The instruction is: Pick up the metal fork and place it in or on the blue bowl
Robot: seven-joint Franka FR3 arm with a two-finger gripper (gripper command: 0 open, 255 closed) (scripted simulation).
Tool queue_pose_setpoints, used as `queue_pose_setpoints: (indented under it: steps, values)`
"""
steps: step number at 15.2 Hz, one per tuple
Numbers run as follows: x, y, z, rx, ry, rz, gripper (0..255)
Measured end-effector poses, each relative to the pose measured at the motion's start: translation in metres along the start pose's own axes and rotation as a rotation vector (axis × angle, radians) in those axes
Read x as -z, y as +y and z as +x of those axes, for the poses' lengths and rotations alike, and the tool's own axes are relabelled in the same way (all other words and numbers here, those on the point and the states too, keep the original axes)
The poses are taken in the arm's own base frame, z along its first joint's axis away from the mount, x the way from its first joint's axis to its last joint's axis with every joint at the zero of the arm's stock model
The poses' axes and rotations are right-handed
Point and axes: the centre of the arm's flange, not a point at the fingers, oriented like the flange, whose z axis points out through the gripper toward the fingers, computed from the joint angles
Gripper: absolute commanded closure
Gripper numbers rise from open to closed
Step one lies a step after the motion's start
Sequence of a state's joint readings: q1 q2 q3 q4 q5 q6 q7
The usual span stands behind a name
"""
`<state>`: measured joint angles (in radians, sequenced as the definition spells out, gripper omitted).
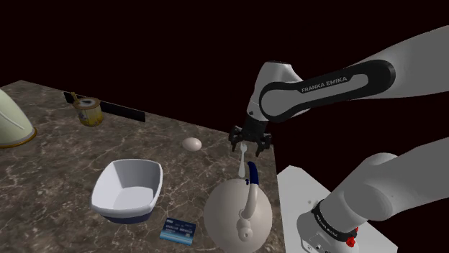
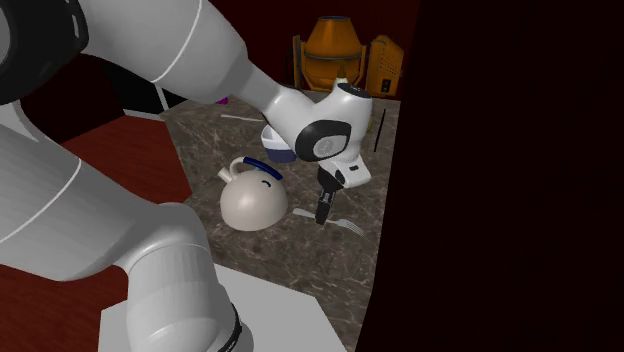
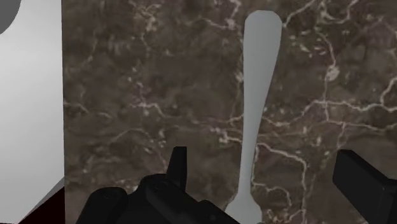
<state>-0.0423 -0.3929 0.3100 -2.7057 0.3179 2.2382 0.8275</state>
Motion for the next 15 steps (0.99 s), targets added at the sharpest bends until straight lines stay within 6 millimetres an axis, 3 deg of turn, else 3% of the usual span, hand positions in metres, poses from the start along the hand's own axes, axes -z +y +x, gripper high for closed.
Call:
queue_pose_setpoints:
  steps: [5,11,12,15]
  values:
    - [-0.026,0.000,0.001,-0.004,0.000,0.001,0]
    - [-0.029,0.000,0.001,-0.004,0.000,0.002,0]
    - [-0.029,0.000,0.001,-0.004,0.000,0.002,255]
    - [-0.029,0.000,0.001,-0.004,0.000,0.001,255]
